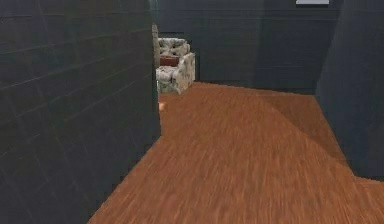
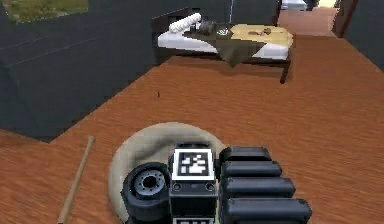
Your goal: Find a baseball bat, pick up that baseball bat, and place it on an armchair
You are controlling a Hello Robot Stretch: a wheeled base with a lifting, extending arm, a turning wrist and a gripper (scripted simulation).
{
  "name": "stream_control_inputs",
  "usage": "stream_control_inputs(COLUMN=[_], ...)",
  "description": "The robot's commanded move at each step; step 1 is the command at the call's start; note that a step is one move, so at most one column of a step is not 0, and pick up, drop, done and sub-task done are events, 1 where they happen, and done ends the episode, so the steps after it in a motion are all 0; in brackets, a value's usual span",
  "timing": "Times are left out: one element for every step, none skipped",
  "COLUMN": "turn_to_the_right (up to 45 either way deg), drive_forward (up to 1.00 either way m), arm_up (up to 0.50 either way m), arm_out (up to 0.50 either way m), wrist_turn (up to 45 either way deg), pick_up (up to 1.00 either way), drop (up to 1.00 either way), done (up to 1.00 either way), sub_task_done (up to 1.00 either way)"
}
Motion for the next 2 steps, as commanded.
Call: stream_control_inputs(turn_to_the_right=[0.0, 0.0], drive_forward=[1.00, 1.00], arm_up=[0.00, 0.00], arm_out=[0.00, 0.00], wrist_turn=[0.0, 0.0], pick_up=[0.00, 0.00], drop=[0.00, 0.00], done=[0.00, 0.00], sub_task_done=[0.00, 0.00])
